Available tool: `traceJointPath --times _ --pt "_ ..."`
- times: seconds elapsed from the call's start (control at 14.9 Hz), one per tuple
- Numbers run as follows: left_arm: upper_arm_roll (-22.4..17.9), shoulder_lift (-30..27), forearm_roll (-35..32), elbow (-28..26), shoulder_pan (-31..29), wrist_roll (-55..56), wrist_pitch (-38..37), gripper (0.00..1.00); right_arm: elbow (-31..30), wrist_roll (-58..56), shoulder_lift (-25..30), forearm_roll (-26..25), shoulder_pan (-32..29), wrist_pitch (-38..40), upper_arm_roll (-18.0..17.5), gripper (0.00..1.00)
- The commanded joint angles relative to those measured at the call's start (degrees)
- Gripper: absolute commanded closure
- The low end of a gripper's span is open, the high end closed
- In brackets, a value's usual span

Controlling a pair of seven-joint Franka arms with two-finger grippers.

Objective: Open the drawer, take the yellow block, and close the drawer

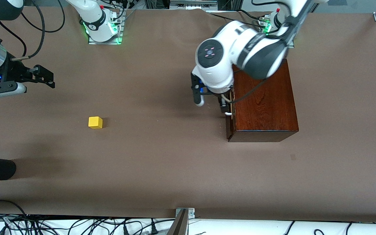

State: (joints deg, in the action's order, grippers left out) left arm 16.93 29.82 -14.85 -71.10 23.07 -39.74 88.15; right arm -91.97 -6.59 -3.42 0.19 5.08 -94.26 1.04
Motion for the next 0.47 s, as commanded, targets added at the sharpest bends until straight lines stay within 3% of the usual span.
traceJointPath --times 0.0,0.27,0.4 --pt "-0.32 -4.14 1.40 -0.09 -4.67 0.80 -1.40 0.00 2.58 -0.97 -0.97 -0.02 -0.85 1.79 0.01 0.00" --pt "-3.13 -10.03 5.78 -1.58 -12.41 11.06 -1.76 0.00 2.67 -0.97 -0.80 0.07 -0.68 1.88 -0.34 0.00" --pt "-5.32 -13.72 7.55 -5.79 -14.01 15.90 -1.06 0.00 2.67 -0.80 -0.88 0.16 -0.77 1.88 0.01 0.00"
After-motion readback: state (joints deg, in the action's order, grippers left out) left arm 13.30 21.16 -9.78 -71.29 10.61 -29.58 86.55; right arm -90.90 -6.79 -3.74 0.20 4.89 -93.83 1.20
